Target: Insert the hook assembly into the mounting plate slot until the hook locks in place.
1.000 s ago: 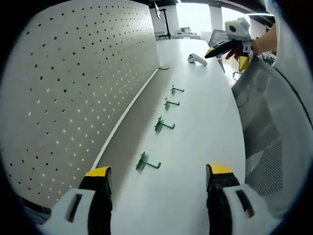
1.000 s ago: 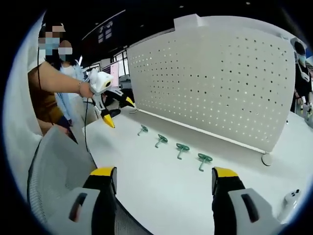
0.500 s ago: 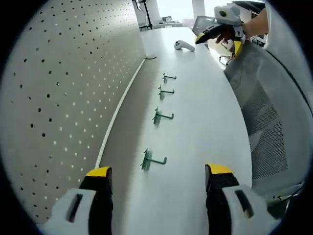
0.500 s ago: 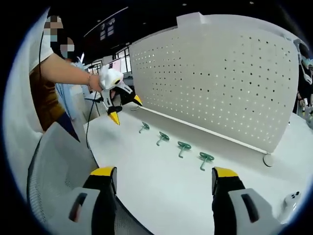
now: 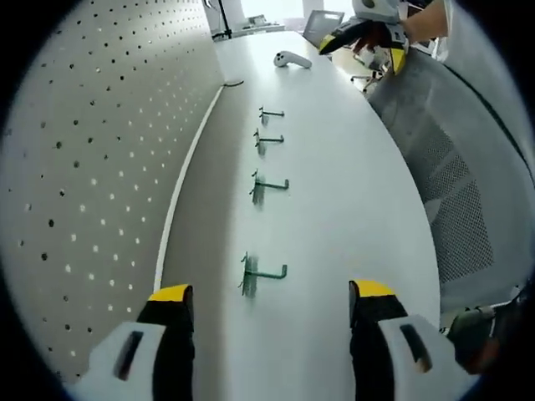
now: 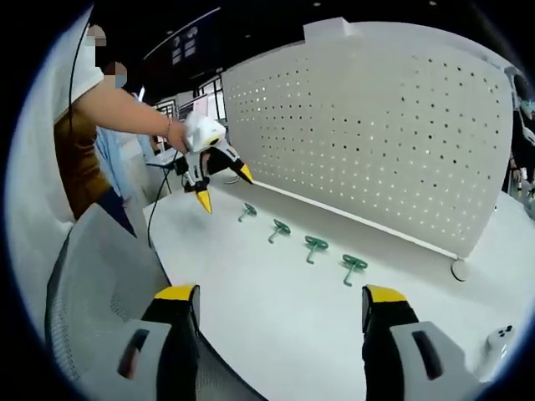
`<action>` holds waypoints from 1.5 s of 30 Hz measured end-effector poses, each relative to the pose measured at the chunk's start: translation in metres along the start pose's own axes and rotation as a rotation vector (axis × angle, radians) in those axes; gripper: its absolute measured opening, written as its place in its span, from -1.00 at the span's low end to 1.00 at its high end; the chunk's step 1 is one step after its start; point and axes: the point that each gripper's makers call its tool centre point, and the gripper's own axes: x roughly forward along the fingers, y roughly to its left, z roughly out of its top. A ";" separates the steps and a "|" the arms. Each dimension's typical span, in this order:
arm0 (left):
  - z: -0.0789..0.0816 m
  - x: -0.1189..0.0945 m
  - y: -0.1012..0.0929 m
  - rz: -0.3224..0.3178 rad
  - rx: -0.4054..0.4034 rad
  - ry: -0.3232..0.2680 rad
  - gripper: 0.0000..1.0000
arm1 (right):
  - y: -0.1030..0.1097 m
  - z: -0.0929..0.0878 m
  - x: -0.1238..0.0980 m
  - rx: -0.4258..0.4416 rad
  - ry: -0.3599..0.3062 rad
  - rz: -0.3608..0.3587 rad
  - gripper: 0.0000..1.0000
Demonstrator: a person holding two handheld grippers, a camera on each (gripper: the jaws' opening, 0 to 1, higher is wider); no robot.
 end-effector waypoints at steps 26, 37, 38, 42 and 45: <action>-0.020 0.037 -0.003 -0.112 0.103 0.116 0.49 | -0.003 -0.004 -0.002 0.018 0.004 -0.008 0.55; -0.024 0.041 -0.005 -0.140 0.082 0.123 0.48 | -0.002 -0.004 -0.001 0.012 0.003 -0.003 0.54; -0.024 0.041 -0.006 -0.143 0.083 0.122 0.48 | -0.001 -0.004 -0.001 0.012 0.002 -0.002 0.54; -0.024 0.041 -0.004 -0.149 0.089 0.121 0.51 | -0.001 -0.005 -0.001 0.013 0.004 -0.001 0.53; -0.024 0.041 -0.004 -0.156 0.107 0.126 0.51 | 0.000 -0.006 -0.002 -0.001 0.008 0.000 0.53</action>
